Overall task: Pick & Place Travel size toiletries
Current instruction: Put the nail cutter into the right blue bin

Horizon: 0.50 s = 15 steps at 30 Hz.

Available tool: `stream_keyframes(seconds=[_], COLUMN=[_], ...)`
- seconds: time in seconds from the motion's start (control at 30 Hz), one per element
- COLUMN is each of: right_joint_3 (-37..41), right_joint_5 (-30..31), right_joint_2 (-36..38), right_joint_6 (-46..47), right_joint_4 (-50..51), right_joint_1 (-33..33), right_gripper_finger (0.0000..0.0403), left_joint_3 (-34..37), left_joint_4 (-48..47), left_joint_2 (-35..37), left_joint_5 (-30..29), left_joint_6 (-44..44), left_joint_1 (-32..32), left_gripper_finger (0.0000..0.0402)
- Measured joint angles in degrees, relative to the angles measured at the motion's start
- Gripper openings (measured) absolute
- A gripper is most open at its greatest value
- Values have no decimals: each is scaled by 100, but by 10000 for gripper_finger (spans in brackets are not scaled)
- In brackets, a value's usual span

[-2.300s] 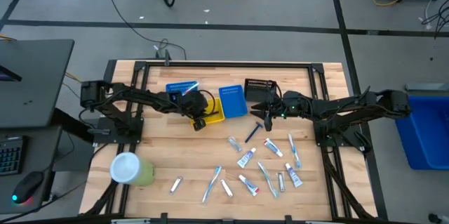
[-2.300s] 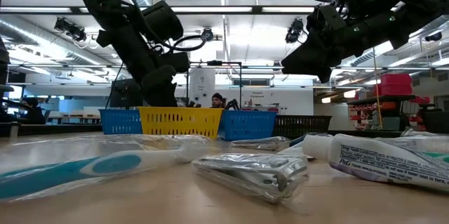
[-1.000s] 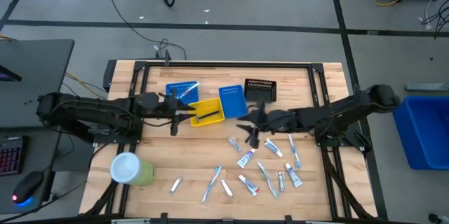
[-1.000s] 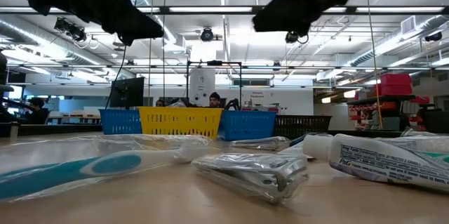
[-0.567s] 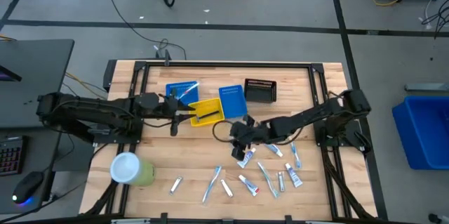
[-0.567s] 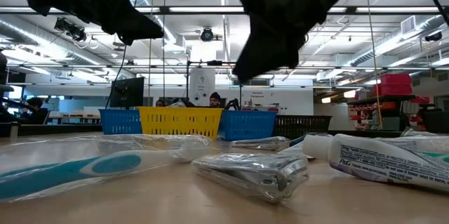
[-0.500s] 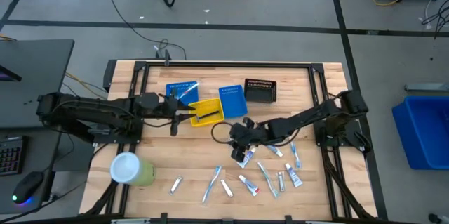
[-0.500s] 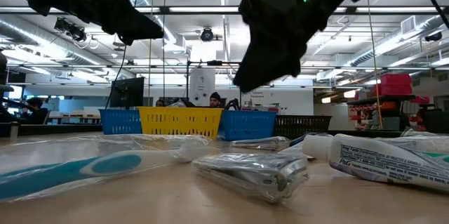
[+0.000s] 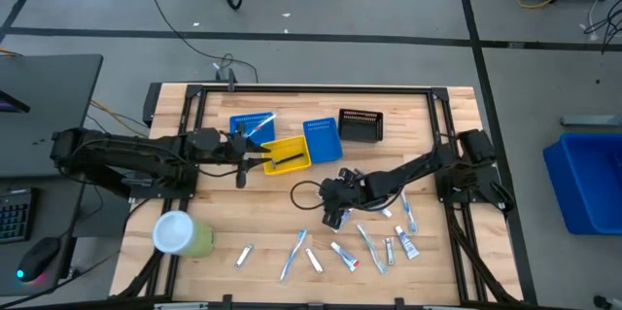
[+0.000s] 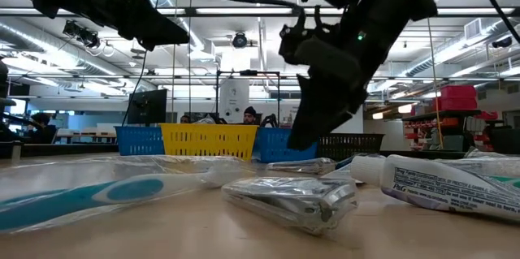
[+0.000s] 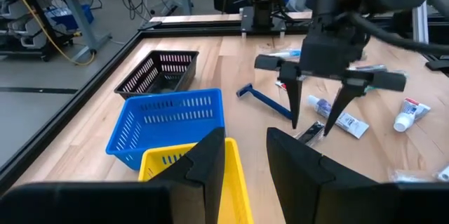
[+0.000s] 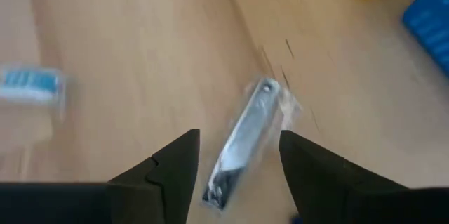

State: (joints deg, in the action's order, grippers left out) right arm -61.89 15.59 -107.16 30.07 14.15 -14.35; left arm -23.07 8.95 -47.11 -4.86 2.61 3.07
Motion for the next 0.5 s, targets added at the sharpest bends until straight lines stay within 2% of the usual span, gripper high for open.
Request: stream_keyframes(seconds=[0.33,0.5], right_joint_3=[-20,-17], right_joint_5=[-107,-259], right_joint_2=[-401,-395], right_joint_6=[148,-4], right_joint_4=[-11,9], right_joint_1=[-5,7], right_gripper_finger=[192,152], left_joint_3=[0,0], left_joint_4=[-9,-17], left_joint_2=[0,0], left_joint_5=[-2,-2], left_joint_6=[107,109], left_joint_1=[0,0], left_gripper_finger=[116,116])
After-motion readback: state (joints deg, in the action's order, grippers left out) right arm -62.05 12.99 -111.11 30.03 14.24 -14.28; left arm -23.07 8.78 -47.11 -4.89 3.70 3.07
